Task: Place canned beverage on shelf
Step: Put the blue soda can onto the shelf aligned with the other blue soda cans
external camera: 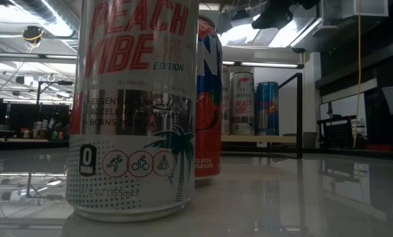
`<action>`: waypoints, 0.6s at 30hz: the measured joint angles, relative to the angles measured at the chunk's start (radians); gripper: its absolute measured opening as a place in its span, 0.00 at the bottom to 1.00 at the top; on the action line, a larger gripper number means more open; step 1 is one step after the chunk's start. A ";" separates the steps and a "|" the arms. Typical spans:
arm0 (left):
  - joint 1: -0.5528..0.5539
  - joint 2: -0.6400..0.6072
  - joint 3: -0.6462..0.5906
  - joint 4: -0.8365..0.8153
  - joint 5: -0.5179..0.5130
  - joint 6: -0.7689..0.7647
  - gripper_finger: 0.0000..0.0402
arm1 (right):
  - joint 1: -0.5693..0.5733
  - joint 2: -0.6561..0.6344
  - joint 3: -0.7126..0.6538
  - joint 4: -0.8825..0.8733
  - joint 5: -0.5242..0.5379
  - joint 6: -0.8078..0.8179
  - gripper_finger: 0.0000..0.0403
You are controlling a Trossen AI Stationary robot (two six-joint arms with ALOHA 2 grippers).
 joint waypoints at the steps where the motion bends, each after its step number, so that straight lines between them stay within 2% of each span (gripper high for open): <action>1: -0.004 0.000 0.000 0.001 -0.006 -0.007 0.56 | 0.000 0.000 0.000 0.000 0.000 0.000 0.90; 11: -0.042 0.000 0.000 0.024 -0.043 0.016 0.60 | 0.000 0.000 0.000 0.000 0.000 0.000 0.90; 18: -0.069 0.007 0.000 0.081 -0.088 0.021 0.69 | 0.000 0.000 0.000 0.000 0.000 0.000 0.90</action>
